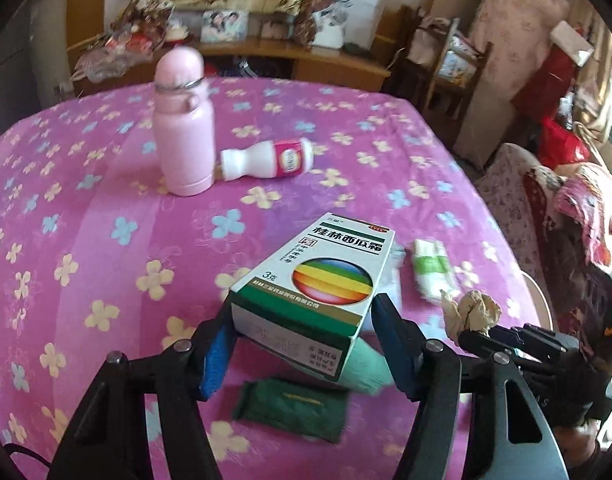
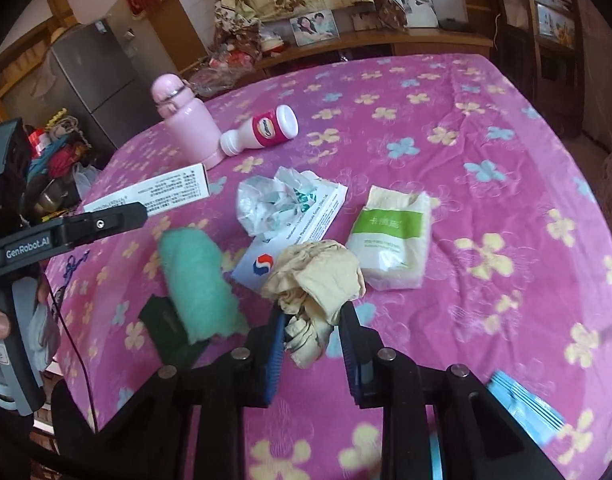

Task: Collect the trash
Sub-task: 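Grasp the crumpled beige tissue with the right gripper, then carry the medicine box and beige tissue over the wastebasket with both grippers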

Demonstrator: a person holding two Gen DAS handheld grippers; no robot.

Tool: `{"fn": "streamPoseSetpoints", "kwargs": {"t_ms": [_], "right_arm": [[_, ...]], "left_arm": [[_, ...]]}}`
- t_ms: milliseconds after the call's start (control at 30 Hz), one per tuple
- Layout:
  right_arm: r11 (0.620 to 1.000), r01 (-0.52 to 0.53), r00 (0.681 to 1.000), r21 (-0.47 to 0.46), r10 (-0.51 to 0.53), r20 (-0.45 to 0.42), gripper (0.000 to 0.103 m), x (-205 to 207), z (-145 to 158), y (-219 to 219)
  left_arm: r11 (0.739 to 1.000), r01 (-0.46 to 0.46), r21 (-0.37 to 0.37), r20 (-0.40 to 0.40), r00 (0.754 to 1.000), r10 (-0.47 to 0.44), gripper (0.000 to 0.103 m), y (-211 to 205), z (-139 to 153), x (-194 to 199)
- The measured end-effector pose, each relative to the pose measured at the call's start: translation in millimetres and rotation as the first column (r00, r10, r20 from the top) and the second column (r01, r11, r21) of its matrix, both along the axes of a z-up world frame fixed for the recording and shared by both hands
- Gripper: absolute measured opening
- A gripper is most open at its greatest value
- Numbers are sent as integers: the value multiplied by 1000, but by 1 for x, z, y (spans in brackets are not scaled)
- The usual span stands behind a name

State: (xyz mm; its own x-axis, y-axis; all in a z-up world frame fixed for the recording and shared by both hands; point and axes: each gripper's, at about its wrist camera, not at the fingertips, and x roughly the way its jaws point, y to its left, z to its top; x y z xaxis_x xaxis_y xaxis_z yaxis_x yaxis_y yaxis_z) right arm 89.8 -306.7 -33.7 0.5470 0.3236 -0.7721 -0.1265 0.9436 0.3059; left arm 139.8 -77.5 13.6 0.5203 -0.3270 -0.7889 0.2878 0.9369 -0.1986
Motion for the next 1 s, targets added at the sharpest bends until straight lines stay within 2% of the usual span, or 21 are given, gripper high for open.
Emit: {"fn": "streamPoseSetpoints", "kwargs": {"t_ms": [300,500,767,1000], "right_arm": [[998,56,998,-29,-55,24,28,-43,21,-41],[989,143,990,-43,-142,27,28,-66,29,-86],[961,269,963,-59,-267,37,28,-101,40,-156],[927,366,931,-86,-365,26,28,-129,36,-208]], "left_arm": [[997,73,0,48,996,-73,67,-56,5,-40],[989,148,1,66,987,-148,67,-106,9,-59],[966,260,6,83,962,-260,67,-178,16,-78],[941,340,10,82,937,-339,67,-240,15,-91]]}}
